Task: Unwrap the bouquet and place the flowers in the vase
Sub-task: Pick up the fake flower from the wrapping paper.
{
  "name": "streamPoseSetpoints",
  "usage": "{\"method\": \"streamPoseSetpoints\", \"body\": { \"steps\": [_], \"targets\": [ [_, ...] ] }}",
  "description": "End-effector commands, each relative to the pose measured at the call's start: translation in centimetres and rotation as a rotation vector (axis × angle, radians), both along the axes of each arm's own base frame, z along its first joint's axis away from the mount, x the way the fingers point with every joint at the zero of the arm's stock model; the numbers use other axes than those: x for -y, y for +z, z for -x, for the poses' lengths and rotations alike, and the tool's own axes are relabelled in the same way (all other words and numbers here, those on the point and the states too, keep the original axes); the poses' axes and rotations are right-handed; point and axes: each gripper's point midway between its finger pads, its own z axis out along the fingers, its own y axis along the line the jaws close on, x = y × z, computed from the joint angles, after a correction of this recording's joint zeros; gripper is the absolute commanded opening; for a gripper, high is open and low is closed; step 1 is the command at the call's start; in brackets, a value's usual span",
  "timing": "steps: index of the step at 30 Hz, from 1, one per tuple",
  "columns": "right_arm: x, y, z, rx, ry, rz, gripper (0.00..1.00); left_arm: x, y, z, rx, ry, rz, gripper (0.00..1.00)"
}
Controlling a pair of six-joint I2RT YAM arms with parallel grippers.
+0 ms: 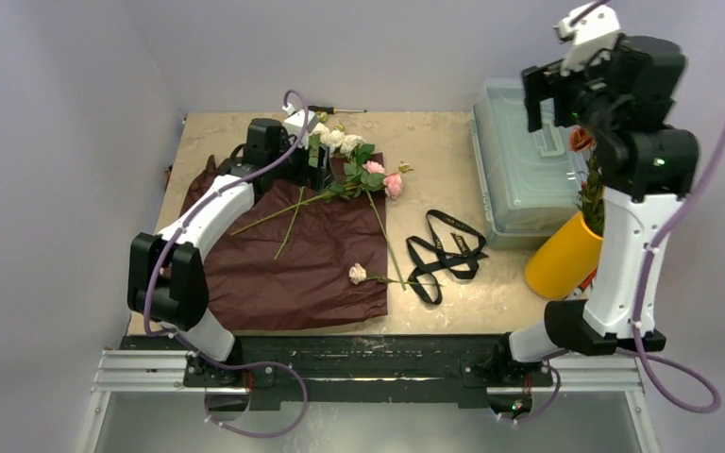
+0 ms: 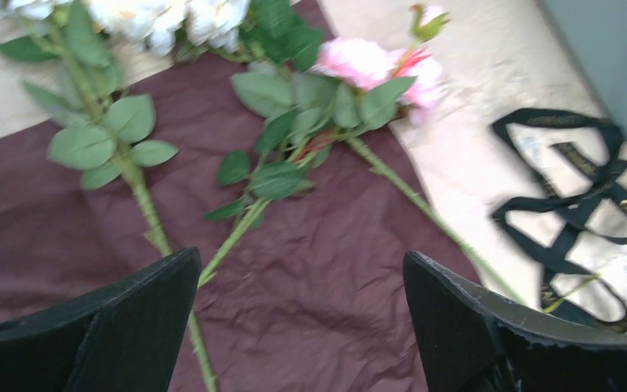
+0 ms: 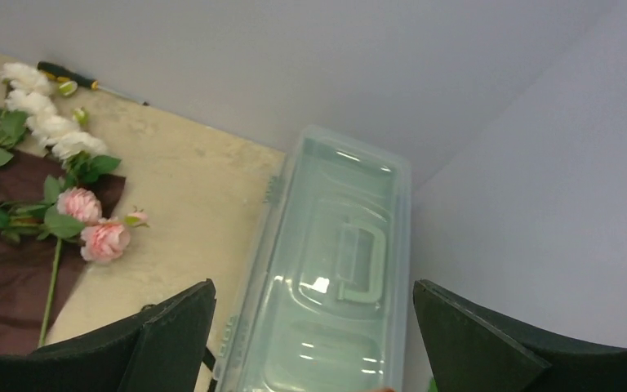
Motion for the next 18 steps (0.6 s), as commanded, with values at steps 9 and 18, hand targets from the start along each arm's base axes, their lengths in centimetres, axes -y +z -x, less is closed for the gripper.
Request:
{"method": "streamPoseSetpoints", "body": {
  "steps": [9, 18],
  "targets": [
    [-13.7, -4.3, -2.3, -0.099, 0.354, -0.052, 0.96, -5.3, -6.5, -1.3, -0.059, -0.177, -0.345, 0.61],
    [-15.8, -6.8, -1.4, -0.196, 0.437, -0.094, 0.96, -3.4, -10.6, -3.8, 0.032, -0.511, -0.542, 0.57]
  ]
}}
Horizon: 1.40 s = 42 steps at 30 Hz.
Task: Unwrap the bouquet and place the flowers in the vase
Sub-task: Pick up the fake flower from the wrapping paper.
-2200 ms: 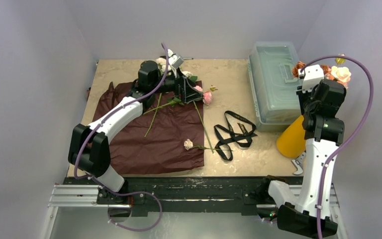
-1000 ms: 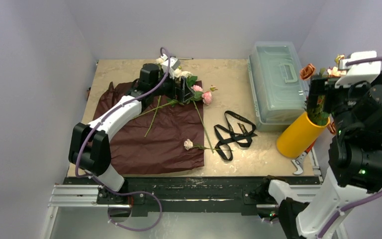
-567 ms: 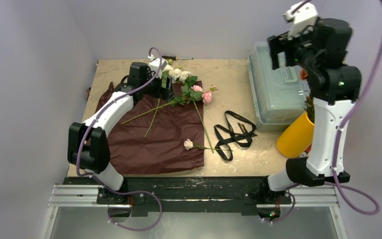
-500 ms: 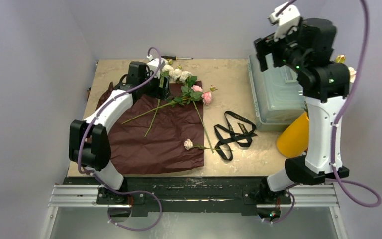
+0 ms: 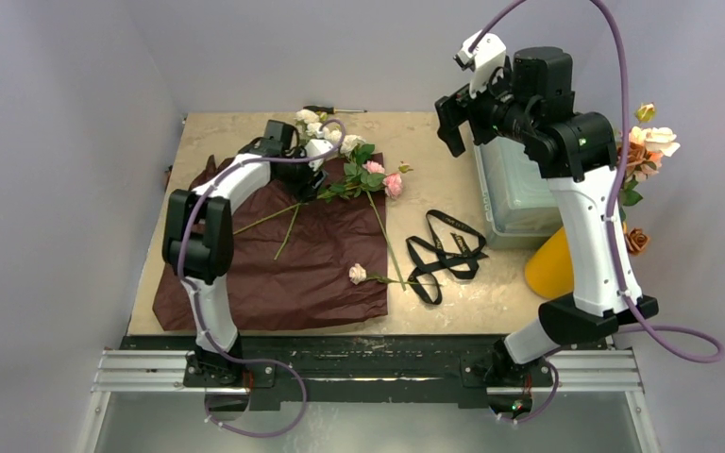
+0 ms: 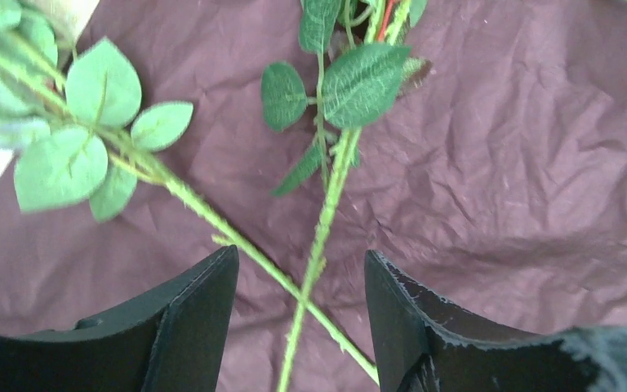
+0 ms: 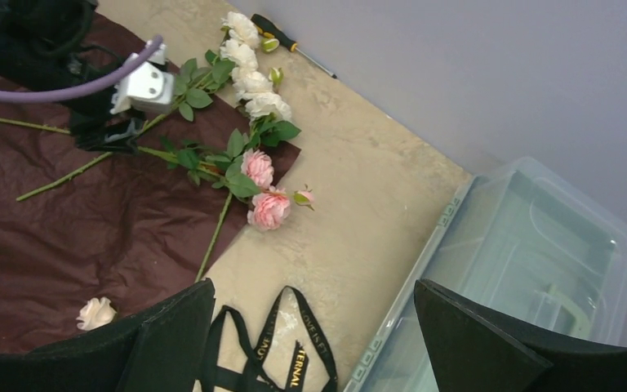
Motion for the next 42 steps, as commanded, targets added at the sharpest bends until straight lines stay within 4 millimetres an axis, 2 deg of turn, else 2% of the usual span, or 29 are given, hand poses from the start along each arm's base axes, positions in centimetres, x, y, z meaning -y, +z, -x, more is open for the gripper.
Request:
{"method": "streamPoseSetpoints", "body": {
  "steps": [1, 4, 9, 13, 15, 17, 18, 22, 27, 30, 37, 40, 42],
  "targets": [
    [-0.7, 0.3, 0.8, -0.004, 0.025, -0.046, 0.96, 1.6, 0.0, -2.1, 0.083, -0.181, -0.066, 0.57],
    [-0.4, 0.1, 1.1, -0.007, 0.016, -0.041, 0.97, 2.6, -1.3, -2.2, 0.06, -0.205, -0.078, 0.54],
    [-0.2, 0.1, 1.4, -0.006, 0.011, -0.039, 0.97, 3.7, -4.4, -2.0, 0.032, -0.202, -0.145, 0.39],
    [-0.1, 0.2, 1.5, -0.003, 0.009, -0.039, 0.98, 3.8, -5.4, -1.6, 0.018, -0.192, -0.172, 0.32],
    [-0.1, 0.2, 1.6, -0.001, 0.008, -0.039, 0.98, 3.8, -5.2, -1.4, 0.018, -0.183, -0.167, 0.22],
    [-0.1, 0.2, 1.6, -0.002, 0.006, -0.041, 0.98, 3.8, -4.4, -1.5, 0.03, -0.157, -0.157, 0.05],
    [-0.1, 0.2, 1.6, -0.002, 0.007, -0.044, 0.98, 3.8, -3.8, -1.6, 0.04, -0.133, -0.149, 0.0],
    [-0.5, -0.1, 1.7, -0.015, 0.018, -0.061, 0.98, 3.6, -1.1, -1.8, 0.068, -0.067, -0.116, 0.0],
    [-1.5, -0.4, 1.6, -0.037, 0.041, -0.11, 0.98, 2.7, 2.5, -3.0, 0.052, 0.06, -0.004, 0.0],
    [-2.2, 0.0, 1.4, -0.04, 0.058, -0.139, 0.98, 2.9, 5.8, -3.3, 0.084, 0.087, 0.097, 0.0],
    [-4.0, 1.2, 1.0, -0.047, 0.113, -0.224, 0.98, 4.9, 13.4, -3.4, 0.218, 0.064, 0.284, 0.0],
    [-5.1, 1.9, 1.1, -0.032, 0.153, -0.278, 0.98, 6.2, 17.9, -3.2, 0.263, 0.051, 0.438, 0.0],
    [-5.6, 2.4, 1.2, -0.018, 0.179, -0.311, 0.98, 7.7, 21.1, -2.0, 0.277, -0.003, 0.569, 0.0]
  ]
}}
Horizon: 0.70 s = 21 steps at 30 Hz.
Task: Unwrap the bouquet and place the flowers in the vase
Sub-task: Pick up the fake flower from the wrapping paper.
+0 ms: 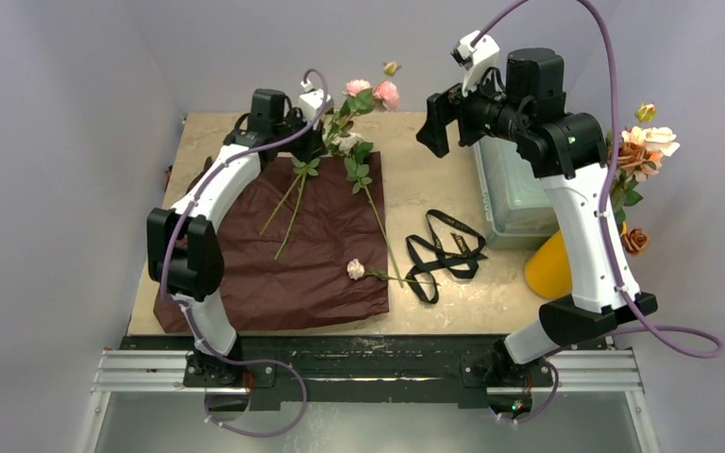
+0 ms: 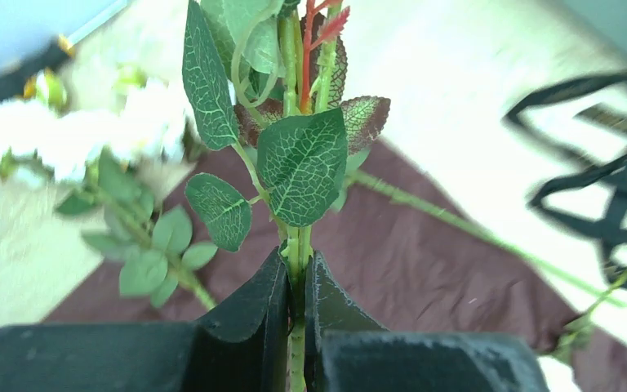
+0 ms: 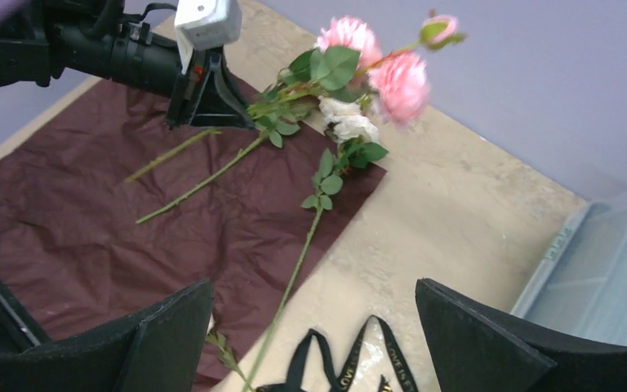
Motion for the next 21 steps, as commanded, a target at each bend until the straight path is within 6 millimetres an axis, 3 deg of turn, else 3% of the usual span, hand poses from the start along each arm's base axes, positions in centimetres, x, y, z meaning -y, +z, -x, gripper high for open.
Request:
{"method": "streamPoseSetpoints", "body": {
  "steps": [1, 7, 11, 14, 17, 21],
  "targets": [
    [-2.2, 3.3, 0.6, 0.082, 0.085, -0.141, 0.98, 4.0, 11.2, 1.9, 0.152, -0.136, 0.343, 0.0],
    [-4.1, 4.4, 0.4, 0.074, 0.158, -0.218, 0.98, 7.7, 19.1, 6.5, 0.263, -0.344, 0.631, 0.0],
    [-5.5, 5.3, 0.3, 0.062, 0.208, -0.287, 0.98, 9.6, 22.7, 9.3, 0.283, -0.43, 0.782, 0.0],
    [-6.6, 6.1, 0.3, 0.06, 0.259, -0.339, 0.98, 11.6, 24.6, 12.2, 0.256, -0.524, 0.883, 0.0],
    [-7.4, 7.4, 0.5, 0.078, 0.308, -0.386, 0.98, 13.7, 25.2, 14.7, 0.212, -0.608, 0.937, 0.0],
    [-7.9, 8.7, 0.8, 0.1, 0.336, -0.434, 0.96, 15.0, 25.9, 16.7, 0.192, -0.682, 0.979, 0.0]
  ]
}}
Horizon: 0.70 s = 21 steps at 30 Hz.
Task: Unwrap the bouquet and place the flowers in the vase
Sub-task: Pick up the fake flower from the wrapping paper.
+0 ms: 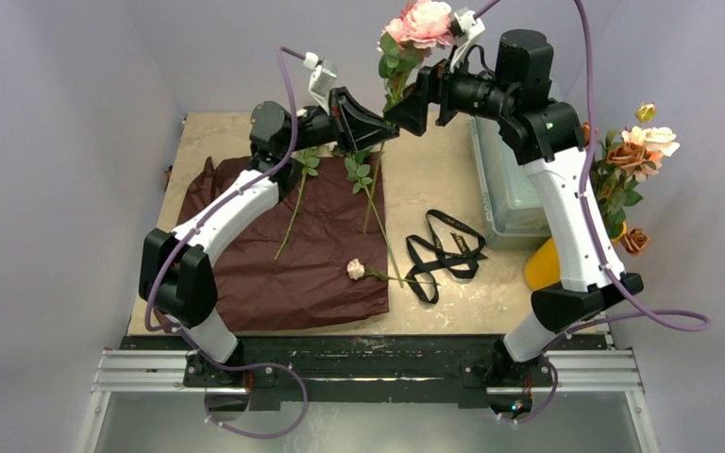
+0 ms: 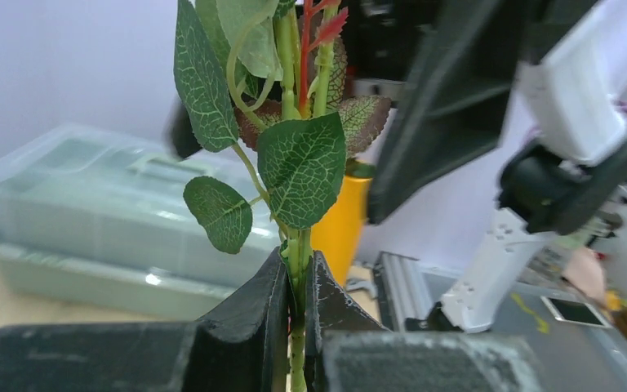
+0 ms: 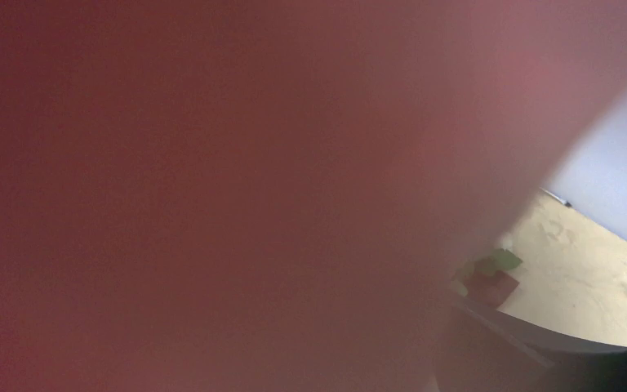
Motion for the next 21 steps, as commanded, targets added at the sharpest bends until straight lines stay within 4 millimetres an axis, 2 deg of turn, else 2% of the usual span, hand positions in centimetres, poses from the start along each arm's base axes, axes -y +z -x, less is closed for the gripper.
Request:
{"method": "streamPoseSetpoints", "body": {
  "steps": [1, 2, 7, 9, 10, 11, 14, 17, 19, 21],
  "targets": [
    [-0.9, 4.9, 1.7, 0.101, 0.069, -0.122, 0.93, 0.5, 3.1, 3.5, 0.065, -0.119, 0.097, 0.0],
    [-0.9, 5.0, 1.7, 0.096, 0.067, -0.128, 0.87, 0.6, 3.1, 3.6, 0.06, -0.122, 0.1, 0.0],
    [-0.5, 5.8, 2.7, 0.104, 0.074, -0.15, 0.46, 1.0, 2.8, 4.2, 0.051, -0.138, 0.084, 0.0],
    [-0.3, 6.0, 3.0, 0.109, 0.072, -0.153, 0.21, 1.1, 2.6, 4.2, 0.049, -0.135, 0.076, 0.0],
    [-0.2, 6.2, 3.2, 0.117, 0.073, -0.153, 0.07, 1.2, 2.5, 4.1, 0.043, -0.132, 0.073, 0.03],
    [-0.1, 6.3, 3.4, 0.123, 0.07, -0.153, 0.0, 1.2, 2.4, 4.1, 0.04, -0.131, 0.069, 0.13],
    [0.6, 7.0, 4.1, 0.15, 0.06, -0.149, 0.0, 1.3, 2.0, 3.8, 0.024, -0.13, 0.048, 0.44],
    [1.7, 7.6, 5.0, 0.195, 0.029, -0.121, 0.0, 1.4, 1.5, 3.5, 0.024, -0.114, 0.006, 0.67],
    [2.8, 8.3, 6.0, 0.236, 0.0, -0.099, 0.0, 1.2, 1.1, 3.1, 0.032, -0.09, -0.024, 0.87],
    [4.1, 8.9, 7.3, 0.292, -0.023, -0.062, 0.0, 0.8, 0.5, 2.5, 0.02, -0.058, -0.058, 0.95]
  ]
}}
